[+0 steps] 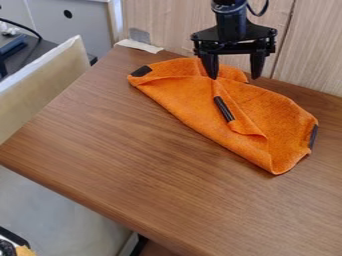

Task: Fold the cloth from bottom left to top right

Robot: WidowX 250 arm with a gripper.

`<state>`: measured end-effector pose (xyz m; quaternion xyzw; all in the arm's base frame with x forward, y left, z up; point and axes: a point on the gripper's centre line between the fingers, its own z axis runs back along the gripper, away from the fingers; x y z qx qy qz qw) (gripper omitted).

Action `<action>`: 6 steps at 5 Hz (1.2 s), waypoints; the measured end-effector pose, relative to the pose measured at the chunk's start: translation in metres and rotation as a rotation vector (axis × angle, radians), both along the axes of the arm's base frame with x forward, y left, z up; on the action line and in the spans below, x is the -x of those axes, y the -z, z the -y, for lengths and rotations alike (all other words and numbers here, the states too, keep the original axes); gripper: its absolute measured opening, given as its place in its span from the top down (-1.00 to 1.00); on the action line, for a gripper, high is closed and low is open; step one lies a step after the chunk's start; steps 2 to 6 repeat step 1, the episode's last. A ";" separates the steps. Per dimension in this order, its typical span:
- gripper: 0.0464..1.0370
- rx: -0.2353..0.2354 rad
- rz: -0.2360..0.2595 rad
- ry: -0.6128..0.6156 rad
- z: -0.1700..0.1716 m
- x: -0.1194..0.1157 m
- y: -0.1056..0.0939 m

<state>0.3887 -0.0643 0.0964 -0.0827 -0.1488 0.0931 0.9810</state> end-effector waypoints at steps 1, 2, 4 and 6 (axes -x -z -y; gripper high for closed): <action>-0.92 -0.002 0.003 0.006 -0.001 0.000 -0.001; -0.92 -0.002 0.003 0.006 -0.001 0.000 -0.001; -0.92 -0.002 0.003 0.006 -0.001 0.000 -0.001; -0.92 -0.002 0.003 0.006 -0.001 0.000 -0.001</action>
